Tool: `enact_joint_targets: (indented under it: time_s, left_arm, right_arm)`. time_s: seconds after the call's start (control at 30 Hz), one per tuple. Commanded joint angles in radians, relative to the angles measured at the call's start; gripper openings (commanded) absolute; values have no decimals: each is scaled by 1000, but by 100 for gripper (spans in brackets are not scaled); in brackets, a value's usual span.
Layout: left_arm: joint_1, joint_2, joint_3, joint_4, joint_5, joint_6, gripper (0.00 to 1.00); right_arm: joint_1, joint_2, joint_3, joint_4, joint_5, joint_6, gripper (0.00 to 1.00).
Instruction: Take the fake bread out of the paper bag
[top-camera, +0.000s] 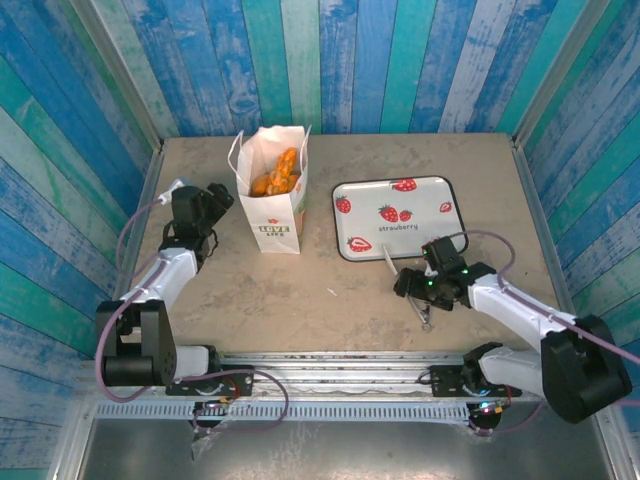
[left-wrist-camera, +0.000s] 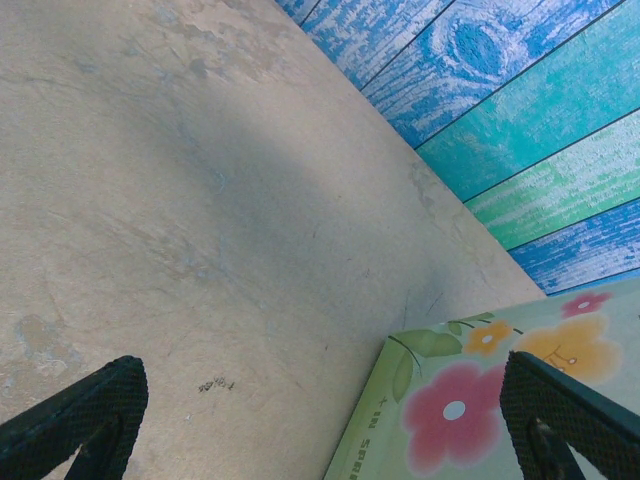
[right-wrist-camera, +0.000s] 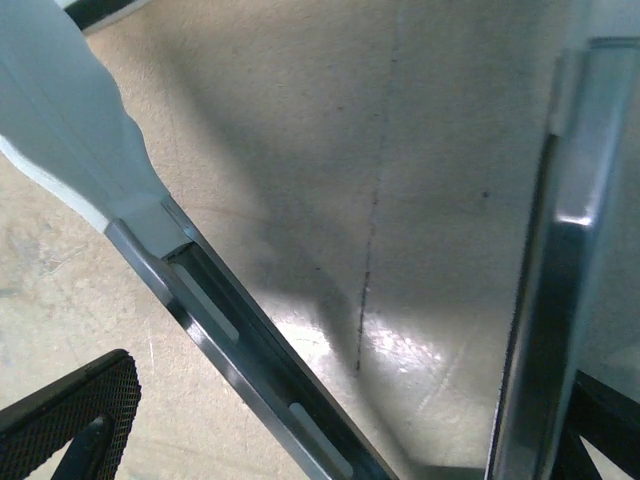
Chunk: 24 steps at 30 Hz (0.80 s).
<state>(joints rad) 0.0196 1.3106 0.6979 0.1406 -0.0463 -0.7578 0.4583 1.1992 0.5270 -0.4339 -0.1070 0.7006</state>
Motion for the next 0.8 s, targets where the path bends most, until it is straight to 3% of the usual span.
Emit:
enact_joint_targets:
  time_s: [0.0, 0.37, 0.63, 0.77]
  left_arm:
    - [2, -46, 3, -1, 6, 1, 95]
    - [1, -95, -10, 2, -7, 1, 95]
    - [2, -111, 0, -7, -3, 5, 95]
    - [2, -118, -5, -7, -16, 6, 95]
  right_arm:
    - [70, 68, 54, -22, 125, 23, 100]
    - [214, 232, 109, 11, 256, 63, 94]
    - [256, 297, 118, 54, 245, 53, 76]
    - [263, 310, 104, 81, 265, 57, 74]
